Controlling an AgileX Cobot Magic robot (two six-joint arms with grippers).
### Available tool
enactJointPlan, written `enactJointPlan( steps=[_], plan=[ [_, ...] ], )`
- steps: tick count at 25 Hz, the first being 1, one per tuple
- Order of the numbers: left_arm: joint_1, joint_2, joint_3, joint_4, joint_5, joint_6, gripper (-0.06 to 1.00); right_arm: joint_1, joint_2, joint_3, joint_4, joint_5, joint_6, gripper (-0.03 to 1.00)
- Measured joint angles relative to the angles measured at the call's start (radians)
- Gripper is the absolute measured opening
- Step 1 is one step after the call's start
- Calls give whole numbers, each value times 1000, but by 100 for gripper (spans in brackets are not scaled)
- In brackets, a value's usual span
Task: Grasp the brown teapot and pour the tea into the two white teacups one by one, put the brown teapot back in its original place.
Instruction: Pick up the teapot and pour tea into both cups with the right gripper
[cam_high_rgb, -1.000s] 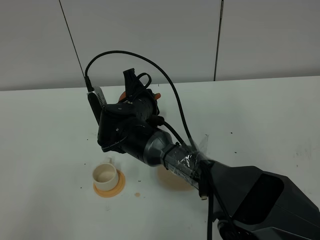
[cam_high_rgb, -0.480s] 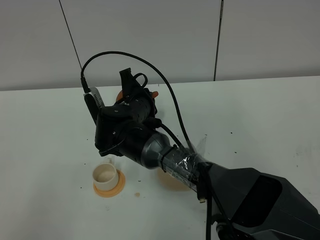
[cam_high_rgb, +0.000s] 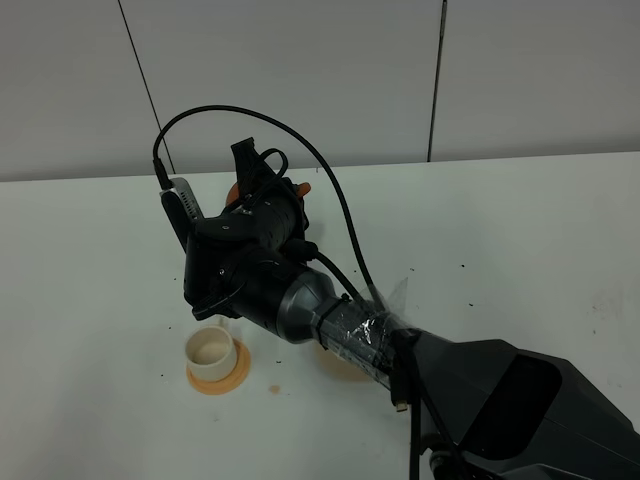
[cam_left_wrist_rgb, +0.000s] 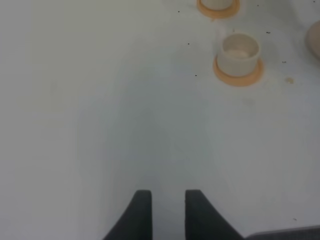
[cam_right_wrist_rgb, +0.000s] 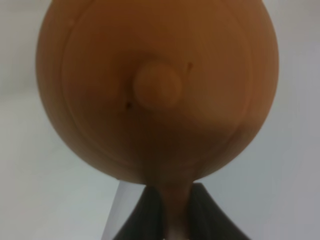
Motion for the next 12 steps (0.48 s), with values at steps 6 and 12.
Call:
enactJointPlan(
  steps=[6,12],
  plan=[
    [0,0,0,0,0,0,23,1,0,0,0,0,0,10],
    [0,0,0,0,0,0,23,1,0,0,-1,0,0,10]
  ],
)
